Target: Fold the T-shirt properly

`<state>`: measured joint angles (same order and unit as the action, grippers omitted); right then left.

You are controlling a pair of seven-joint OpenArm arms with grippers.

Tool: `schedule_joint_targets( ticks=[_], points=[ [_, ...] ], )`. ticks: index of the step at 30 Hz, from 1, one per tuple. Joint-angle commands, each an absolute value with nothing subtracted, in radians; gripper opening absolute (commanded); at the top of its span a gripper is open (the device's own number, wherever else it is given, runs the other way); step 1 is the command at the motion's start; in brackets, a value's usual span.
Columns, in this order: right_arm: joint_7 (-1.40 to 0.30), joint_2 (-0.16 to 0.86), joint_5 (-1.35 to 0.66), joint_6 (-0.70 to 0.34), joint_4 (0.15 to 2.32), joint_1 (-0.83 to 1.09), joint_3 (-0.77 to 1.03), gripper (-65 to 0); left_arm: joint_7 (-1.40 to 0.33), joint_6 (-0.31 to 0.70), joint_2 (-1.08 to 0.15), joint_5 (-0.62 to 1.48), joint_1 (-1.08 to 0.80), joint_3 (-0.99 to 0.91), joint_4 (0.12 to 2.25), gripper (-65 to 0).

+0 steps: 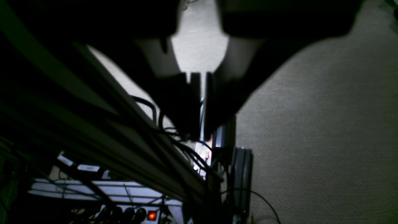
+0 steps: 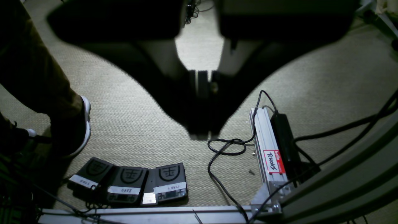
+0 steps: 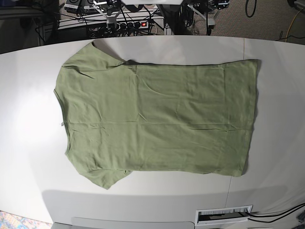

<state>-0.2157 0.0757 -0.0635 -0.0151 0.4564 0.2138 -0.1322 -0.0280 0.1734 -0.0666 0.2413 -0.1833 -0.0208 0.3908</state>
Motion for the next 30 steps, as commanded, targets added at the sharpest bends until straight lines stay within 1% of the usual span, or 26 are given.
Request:
schedule_joint_targets(
  ticks=[1, 8, 21, 27, 30],
  points=[
    [-0.206, 0.086, -0.066, -0.012, 0.463, 0.219, -0.132, -65.0, -0.025, 0.184, -0.067, 0.247, -0.189, -0.022, 0.397, -65.0],
    [-0.209, 0.102, -0.066, -0.011, 0.463, 0.219, -0.132, -65.0, -0.025, 0.184, -0.067, 0.247, -0.200, -0.022, 0.397, -65.0],
    [-0.215, 0.103, -0.066, -0.012, 0.463, 0.223, -0.132, -65.0, -0.025, 0.184, -0.067, 0.246, -0.207, -0.022, 0.397, -65.0],
    [-0.220, 0.111, -0.066, -0.013, 0.464, 0.256, -0.132, -65.0, -0.018, 0.184, -0.067, 0.246, -0.252, -0.022, 0.425, -65.0],
    [-0.221, 0.124, -0.066, -0.033, 0.464, 0.276, -0.132, -65.0, -0.006, 0.185, -0.076, 0.246, -0.292, -0.022, 0.460, -65.0]
  ],
)
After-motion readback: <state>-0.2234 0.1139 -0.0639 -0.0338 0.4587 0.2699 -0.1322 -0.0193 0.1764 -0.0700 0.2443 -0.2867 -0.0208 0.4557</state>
